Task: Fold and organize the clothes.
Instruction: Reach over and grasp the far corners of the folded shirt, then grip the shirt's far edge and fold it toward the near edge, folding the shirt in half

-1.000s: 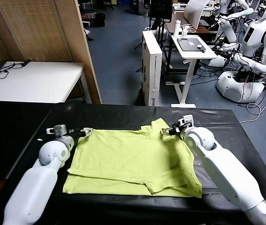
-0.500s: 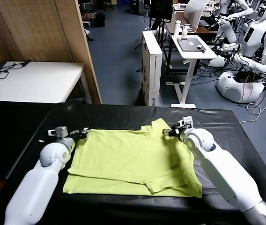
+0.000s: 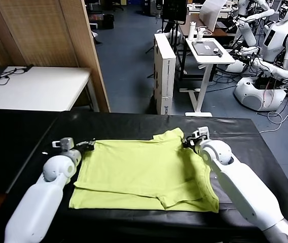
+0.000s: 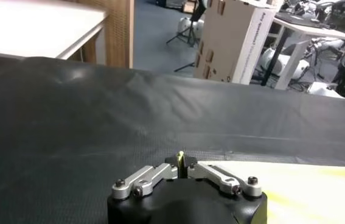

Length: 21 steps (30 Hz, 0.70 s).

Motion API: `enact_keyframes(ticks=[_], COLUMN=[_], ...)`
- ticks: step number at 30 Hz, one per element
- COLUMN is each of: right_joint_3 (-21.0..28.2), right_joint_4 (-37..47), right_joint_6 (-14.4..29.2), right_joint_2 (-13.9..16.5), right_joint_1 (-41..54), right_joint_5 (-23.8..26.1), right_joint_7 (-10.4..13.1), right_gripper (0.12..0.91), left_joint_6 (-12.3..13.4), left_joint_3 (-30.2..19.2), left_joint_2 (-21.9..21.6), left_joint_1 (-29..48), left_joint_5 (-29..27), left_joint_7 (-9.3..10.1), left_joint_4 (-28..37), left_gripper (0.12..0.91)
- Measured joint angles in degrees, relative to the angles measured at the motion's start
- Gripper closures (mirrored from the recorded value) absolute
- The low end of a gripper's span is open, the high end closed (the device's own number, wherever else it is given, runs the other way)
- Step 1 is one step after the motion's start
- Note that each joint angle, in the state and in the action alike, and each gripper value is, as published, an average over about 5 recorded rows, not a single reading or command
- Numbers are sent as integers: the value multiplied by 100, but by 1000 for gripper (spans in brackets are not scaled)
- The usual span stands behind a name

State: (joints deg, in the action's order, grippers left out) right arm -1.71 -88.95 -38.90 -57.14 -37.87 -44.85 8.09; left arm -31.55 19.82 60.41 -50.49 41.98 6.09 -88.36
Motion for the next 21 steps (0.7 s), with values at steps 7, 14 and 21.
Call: enact_keyframes(ticks=[7,14,21], right_joint_3=[-391,-864,-1427], right_joint_4=[-702,-1364,-2303], right_joint_6=[251,185,-165], right_joint_2=[226,500,989], right_joint_1=[-522,-1060,-1975], right_joint_5=[14,-122,-211], right_joint_7=[-69,-76,8], right_gripper=[886,886,886], left_joint_6=[0,17,-5], left_joint_3=[302,780,1151], left_joint_2=[-155,-274,-228], left_joint_1=[-446,-1117,-1930], left_joint_5=[169,264,219], left_joint_7=[27,33,57], left_joint_4=[-626,-1338,-2161], left_gripper=[841,841,841])
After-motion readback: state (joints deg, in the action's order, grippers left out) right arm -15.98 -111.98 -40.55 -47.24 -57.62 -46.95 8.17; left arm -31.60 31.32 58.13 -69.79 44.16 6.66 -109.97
